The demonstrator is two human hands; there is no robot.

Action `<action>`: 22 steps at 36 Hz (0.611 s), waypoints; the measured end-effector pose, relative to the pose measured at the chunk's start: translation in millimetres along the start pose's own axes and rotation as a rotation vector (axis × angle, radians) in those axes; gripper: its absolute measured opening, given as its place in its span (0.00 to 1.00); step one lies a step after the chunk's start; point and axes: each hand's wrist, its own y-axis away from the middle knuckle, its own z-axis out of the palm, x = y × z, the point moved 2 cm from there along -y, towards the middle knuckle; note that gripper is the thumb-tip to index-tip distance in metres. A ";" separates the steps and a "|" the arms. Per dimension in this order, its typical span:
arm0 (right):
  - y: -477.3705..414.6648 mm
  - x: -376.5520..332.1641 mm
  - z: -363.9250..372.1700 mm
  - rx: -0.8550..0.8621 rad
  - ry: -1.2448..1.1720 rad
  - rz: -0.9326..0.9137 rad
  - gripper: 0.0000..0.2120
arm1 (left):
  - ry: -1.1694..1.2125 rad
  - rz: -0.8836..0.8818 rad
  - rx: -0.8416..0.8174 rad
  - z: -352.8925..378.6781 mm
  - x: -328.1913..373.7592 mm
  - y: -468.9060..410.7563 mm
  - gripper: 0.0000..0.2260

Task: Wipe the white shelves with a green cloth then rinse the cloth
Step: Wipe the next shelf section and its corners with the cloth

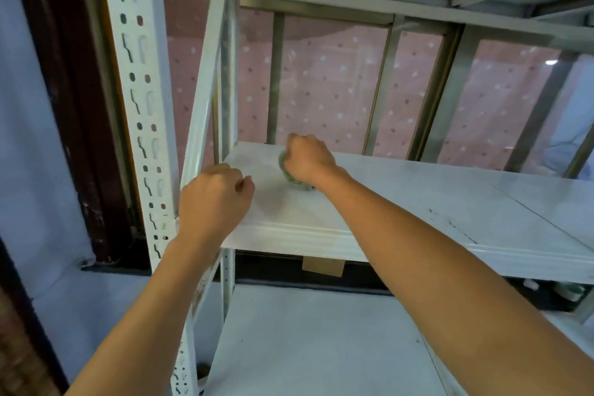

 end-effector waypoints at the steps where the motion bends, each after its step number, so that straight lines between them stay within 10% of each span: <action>1: -8.9 -19.3 6.4 -0.015 -0.038 -0.023 0.15 | -0.020 -0.027 0.011 1.1 -4.0 0.2 0.18; 10: -57.1 -111.0 78.3 -0.127 -0.108 -0.200 0.13 | -0.154 0.032 0.079 8.8 -17.9 14.8 0.16; 22: -83.0 -56.2 86.8 -0.123 0.016 -0.098 0.19 | -0.276 -0.055 -0.025 12.6 -6.1 3.6 0.20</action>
